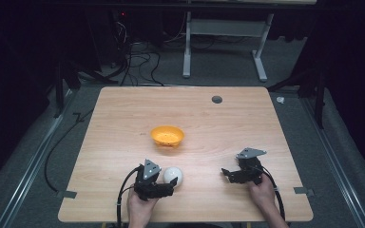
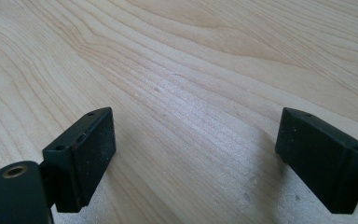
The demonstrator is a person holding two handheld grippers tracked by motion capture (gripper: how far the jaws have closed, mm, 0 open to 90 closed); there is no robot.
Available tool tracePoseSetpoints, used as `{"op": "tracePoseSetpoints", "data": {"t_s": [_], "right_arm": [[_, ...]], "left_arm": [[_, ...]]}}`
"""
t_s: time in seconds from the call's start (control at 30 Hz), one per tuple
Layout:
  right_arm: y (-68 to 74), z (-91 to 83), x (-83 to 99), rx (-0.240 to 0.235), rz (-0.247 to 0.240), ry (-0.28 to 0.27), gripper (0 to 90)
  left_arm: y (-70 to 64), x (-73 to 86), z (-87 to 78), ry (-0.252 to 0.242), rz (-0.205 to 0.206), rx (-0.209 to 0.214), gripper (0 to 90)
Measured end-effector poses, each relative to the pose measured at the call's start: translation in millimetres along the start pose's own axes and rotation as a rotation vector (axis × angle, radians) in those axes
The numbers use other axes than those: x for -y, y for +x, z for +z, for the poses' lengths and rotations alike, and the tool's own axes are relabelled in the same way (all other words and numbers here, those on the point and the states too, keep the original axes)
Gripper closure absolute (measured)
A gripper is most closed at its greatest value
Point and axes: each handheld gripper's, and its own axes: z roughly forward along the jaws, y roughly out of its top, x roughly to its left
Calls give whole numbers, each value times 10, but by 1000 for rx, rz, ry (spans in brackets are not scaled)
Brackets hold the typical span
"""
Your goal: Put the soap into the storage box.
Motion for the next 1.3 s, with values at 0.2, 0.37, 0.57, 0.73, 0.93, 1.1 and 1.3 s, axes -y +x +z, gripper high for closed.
{"op": "tracePoseSetpoints", "data": {"t_s": [0.2,0.37,0.57,0.73,0.93,1.1,1.3], "right_arm": [[0,0,0,0,1,0,127],[0,0,0,0,0,0,128],[1,1,0,0,2,-1,127],[1,0,0,1,3,0,127],[2,1,0,1,3,-2,127],[1,0,-1,0,2,0,127],[1,1,-1,0,2,-1,127]], "left_arm": [[-41,16,75,8,13,0,142],[-51,10,159,23,18,-3,142],[-101,5,274,45,43,-14,142],[-106,18,332,57,36,-18,143],[-119,51,412,71,31,-33,155],[-124,73,442,76,35,-46,176],[-137,78,466,82,38,-49,219]]}}
